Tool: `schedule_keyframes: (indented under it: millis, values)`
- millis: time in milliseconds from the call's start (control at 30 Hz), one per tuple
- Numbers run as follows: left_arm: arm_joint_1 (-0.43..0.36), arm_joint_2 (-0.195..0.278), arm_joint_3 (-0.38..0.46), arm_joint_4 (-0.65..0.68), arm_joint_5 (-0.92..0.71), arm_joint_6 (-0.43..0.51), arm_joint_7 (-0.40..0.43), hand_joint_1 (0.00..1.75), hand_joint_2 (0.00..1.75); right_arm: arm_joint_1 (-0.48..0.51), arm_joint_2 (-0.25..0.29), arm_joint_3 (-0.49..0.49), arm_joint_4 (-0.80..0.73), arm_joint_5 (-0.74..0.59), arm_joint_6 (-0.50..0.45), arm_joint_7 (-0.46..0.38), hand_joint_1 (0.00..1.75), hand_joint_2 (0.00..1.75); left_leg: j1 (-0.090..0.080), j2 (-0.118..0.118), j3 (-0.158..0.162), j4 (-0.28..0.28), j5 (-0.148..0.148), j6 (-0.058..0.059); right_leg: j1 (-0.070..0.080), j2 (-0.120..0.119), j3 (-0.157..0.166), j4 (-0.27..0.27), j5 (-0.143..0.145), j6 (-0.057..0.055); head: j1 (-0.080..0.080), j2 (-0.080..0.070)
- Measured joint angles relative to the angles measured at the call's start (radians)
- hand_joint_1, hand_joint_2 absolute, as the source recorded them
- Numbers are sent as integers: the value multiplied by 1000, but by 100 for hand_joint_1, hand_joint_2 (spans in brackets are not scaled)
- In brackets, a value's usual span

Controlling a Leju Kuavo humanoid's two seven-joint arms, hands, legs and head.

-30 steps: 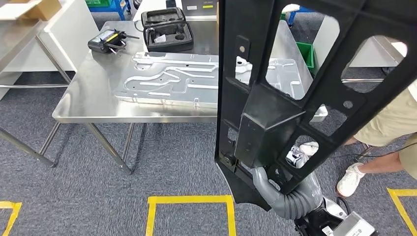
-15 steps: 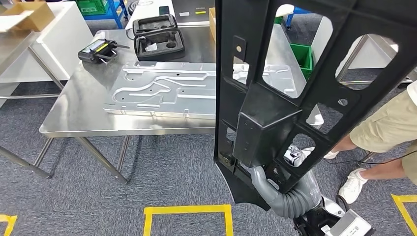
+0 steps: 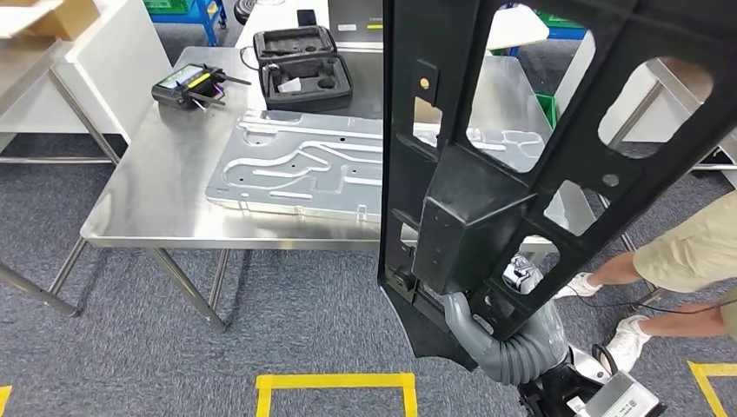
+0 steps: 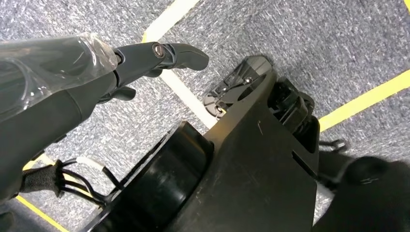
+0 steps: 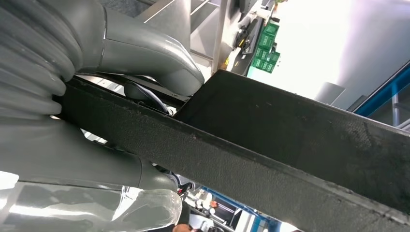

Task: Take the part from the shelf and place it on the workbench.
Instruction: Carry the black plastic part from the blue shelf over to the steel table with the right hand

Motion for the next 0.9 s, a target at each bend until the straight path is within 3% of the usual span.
schedule_keyframes:
  millis: [33,67,133,200,267,333,367,400,467,533,567,600,667,733,833,900]
  values:
    - [1,0,0,0,0,0,0,0,175,0,0,0,0,0,0,0,175,175,-5,-1,9,0,-7,3,5,0,-18,-2,7,-5,0,0]
    - [1,0,0,0,0,0,0,0,175,0,0,0,0,-1,0,0,175,175,-10,-3,20,-1,-16,4,11,0,-16,-41,39,-14,0,0]
    - [3,-2,-1,0,0,0,0,0,175,0,0,0,0,-1,0,0,175,175,-20,-5,46,-3,-35,5,29,1,13,-175,146,-44,-1,0]
    - [3,-5,-1,0,0,1,1,0,175,0,-1,0,0,-2,-1,-1,175,175,-24,-7,61,-9,-52,3,44,6,38,-263,201,-65,-3,0]
    - [3,-7,-1,0,0,1,1,0,175,0,-1,-1,-1,-2,-2,-2,175,175,-26,-8,74,-10,-54,-1,47,10,52,-288,198,-71,-3,0]
    - [4,-7,-1,1,-1,1,1,0,175,0,-2,-1,-1,-2,-3,-2,175,175,-28,-6,77,17,-56,-8,35,9,81,-308,202,-74,-3,0]
    - [3,-7,-1,1,-1,1,1,0,175,-1,-1,-1,-1,-2,-3,-3,175,175,-26,-6,58,53,-64,-17,28,7,96,-312,199,-73,-4,0]
    - [3,-6,-1,1,0,1,1,0,175,-1,-1,-1,-2,-2,-3,-3,175,175,-22,-5,26,108,-78,-27,21,5,109,-316,195,-72,-5,0]
    - [-3,-7,0,1,1,0,-1,0,175,-2,0,-1,-3,-2,-3,-3,175,175,-4,-5,-71,244,-125,-50,11,4,122,-316,180,-67,-8,0]
    - [-10,-7,1,1,2,-1,-3,0,175,-1,0,-1,-3,-2,-3,-3,175,175,13,-4,-133,302,-160,-71,-2,5,140,-316,163,-56,-8,0]
    - [-11,-7,1,1,1,-1,-3,0,175,0,0,-1,-3,-2,-3,-3,175,175,21,-3,-135,277,-149,-81,-8,6,152,-316,154,-49,-8,0]
    - [-11,-7,1,1,1,-1,-3,0,175,0,0,-1,-3,-2,-3,-3,175,175,29,-2,-123,223,-113,-91,-15,7,167,-316,144,-42,-8,0]
    - [-7,-7,1,1,1,0,-4,0,175,0,0,-1,-3,-4,-2,-4,175,175,41,0,-92,91,-14,-106,-23,10,190,-311,124,-24,-10,0]
    - [-3,-8,1,1,2,-1,-9,0,175,0,0,0,-3,-6,-1,-5,175,175,44,3,-86,26,44,-93,-22,11,192,-307,111,-7,-10,0]
    - [-3,-8,1,1,5,-4,-19,0,175,-1,0,0,-3,-8,1,-4,175,175,40,0,-93,25,56,-60,-24,8,189,-309,99,9,-6,0]
    - [-3,-8,0,1,5,-5,-20,0,175,-2,0,-1,-3,-8,1,-5,175,175,40,0,-86,23,50,-45,-25,4,165,-256,69,12,-4,0]
